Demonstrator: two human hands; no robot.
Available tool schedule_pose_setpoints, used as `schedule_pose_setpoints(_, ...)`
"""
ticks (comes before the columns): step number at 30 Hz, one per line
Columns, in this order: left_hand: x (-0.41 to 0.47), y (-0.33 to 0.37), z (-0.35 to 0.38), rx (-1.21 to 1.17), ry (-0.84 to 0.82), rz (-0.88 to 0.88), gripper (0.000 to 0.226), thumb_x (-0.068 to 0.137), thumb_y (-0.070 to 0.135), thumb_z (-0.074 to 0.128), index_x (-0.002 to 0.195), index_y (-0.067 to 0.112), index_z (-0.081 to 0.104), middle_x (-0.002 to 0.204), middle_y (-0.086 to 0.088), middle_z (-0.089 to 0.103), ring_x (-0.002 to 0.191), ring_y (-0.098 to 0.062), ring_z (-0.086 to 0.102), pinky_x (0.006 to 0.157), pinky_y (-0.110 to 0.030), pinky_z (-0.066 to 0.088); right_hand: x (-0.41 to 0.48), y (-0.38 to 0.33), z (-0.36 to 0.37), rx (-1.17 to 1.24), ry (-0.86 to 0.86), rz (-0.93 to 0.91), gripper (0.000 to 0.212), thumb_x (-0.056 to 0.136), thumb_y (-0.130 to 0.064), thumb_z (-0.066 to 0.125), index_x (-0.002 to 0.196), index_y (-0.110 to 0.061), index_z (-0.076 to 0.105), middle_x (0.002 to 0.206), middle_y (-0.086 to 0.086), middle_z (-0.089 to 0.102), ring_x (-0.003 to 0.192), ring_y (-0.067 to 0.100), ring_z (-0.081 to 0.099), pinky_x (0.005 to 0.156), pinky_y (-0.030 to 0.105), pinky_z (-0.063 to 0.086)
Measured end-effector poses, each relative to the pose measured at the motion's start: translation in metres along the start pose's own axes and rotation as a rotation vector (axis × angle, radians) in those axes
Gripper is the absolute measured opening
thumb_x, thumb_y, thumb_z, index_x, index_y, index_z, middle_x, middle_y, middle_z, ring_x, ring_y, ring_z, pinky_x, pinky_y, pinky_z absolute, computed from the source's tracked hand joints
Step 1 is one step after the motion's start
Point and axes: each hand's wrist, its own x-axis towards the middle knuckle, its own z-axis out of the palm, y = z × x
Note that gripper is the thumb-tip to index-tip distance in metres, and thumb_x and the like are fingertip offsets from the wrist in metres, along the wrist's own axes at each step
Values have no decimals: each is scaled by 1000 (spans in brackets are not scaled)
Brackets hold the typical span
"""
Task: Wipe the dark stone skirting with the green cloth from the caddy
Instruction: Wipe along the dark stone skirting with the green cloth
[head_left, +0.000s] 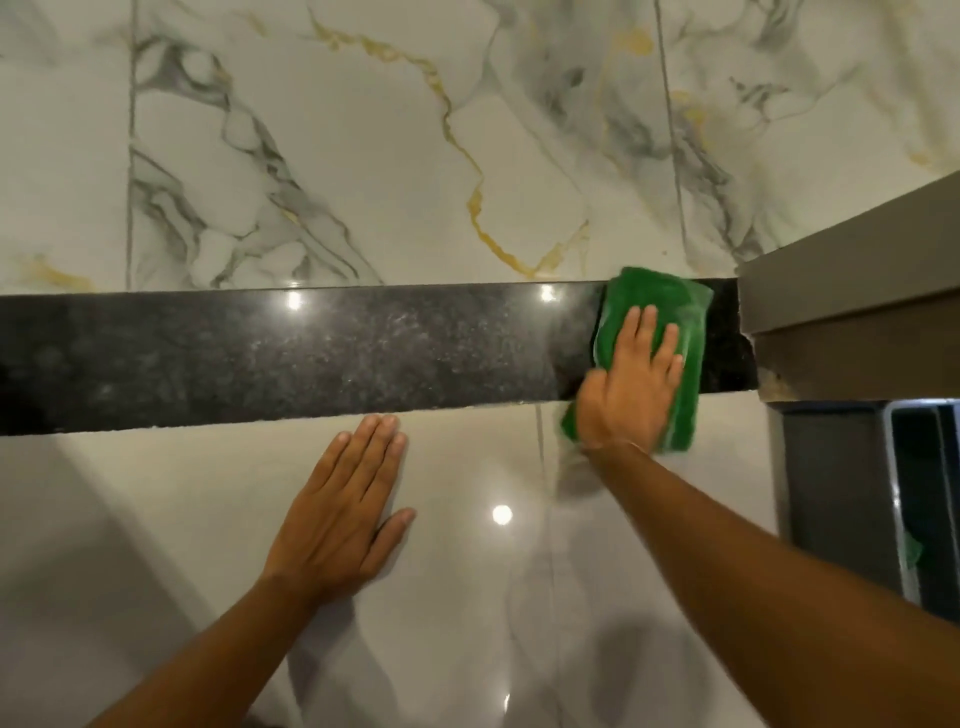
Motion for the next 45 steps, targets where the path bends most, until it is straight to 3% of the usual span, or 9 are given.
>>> schedule_pose_setpoints(2, -10, -7, 1, -14, 7, -94, 75, 100, 49, 30, 158, 2, 17, 168, -18, 15, 157, -31, 11, 128, -45, 8, 1, -66, 1, 98, 4, 137, 82, 82, -24, 38, 156, -11, 6, 166, 9, 7, 151, 36, 3, 123, 50, 1)
schedule_pose_setpoints(8, -30, -24, 0, -25, 38, -214, 76, 100, 49, 29, 158, 1, 17, 168, -20, 16, 157, -32, 12, 128, -45, 8, -69, 4, 13, -141, -183, -910, 86, 78, -29, 44, 157, -20, 11, 165, 1, 12, 152, 28, 5, 123, 49, 9)
schedule_pose_setpoints(14, -46, -38, 1, -76, 101, -391, 77, 99, 48, 32, 157, -1, 21, 167, -21, 17, 157, -33, 12, 128, -46, 9, -39, -120, 20, 59, -9, 60, 80, 86, -27, 39, 156, -11, 5, 165, 10, 6, 151, 37, 4, 121, 48, 0)
schedule_pose_setpoints(20, -72, -65, -3, -88, 103, -534, 78, 100, 50, 29, 158, 0, 15, 168, -20, 12, 157, -33, 10, 129, -42, 2, -88, -82, 33, -182, -149, -1039, 76, 90, -34, 39, 157, -20, 6, 165, 1, 7, 153, 28, 2, 122, 51, 11)
schedule_pose_setpoints(27, -101, -94, 5, -89, 144, -635, 81, 100, 57, 27, 160, 6, 7, 169, -15, 8, 158, -27, 1, 129, -41, 3, -85, -220, 40, 107, -17, -5, 72, 94, -31, 35, 155, -7, 5, 165, 14, 6, 151, 36, 3, 122, 50, 2)
schedule_pose_setpoints(33, -119, -109, 1, -152, 168, -732, 80, 99, 53, 31, 159, 3, 14, 169, -18, 11, 158, -30, 4, 129, -44, 6, -109, -159, 41, -230, -201, -1237, 77, 90, -31, 44, 157, -16, 9, 166, 4, 7, 153, 28, 1, 123, 49, 5)
schedule_pose_setpoints(38, -129, -123, -2, -158, 164, -774, 82, 99, 51, 33, 159, 1, 10, 169, -19, 7, 158, -31, 2, 128, -47, 8, -110, -236, 46, -34, -65, -300, 76, 93, -29, 40, 156, -10, 3, 166, 11, 3, 152, 34, 1, 122, 51, 0)
schedule_pose_setpoints(40, -132, -126, 0, -159, 168, -794, 81, 98, 51, 32, 159, 2, 9, 169, -19, 7, 158, -31, 2, 128, -48, 8, -128, -297, 48, 22, -101, -209, 78, 92, -28, 41, 155, -8, 1, 165, 13, 1, 151, 36, 0, 121, 51, -2)
schedule_pose_setpoints(45, -140, -126, -1, -199, 203, -852, 79, 98, 49, 34, 158, 1, 16, 167, -20, 14, 157, -32, 9, 127, -49, 14, -130, -240, 54, -229, -231, -1388, 81, 86, -27, 45, 157, -18, 6, 166, 3, 6, 153, 28, -2, 123, 50, 5)
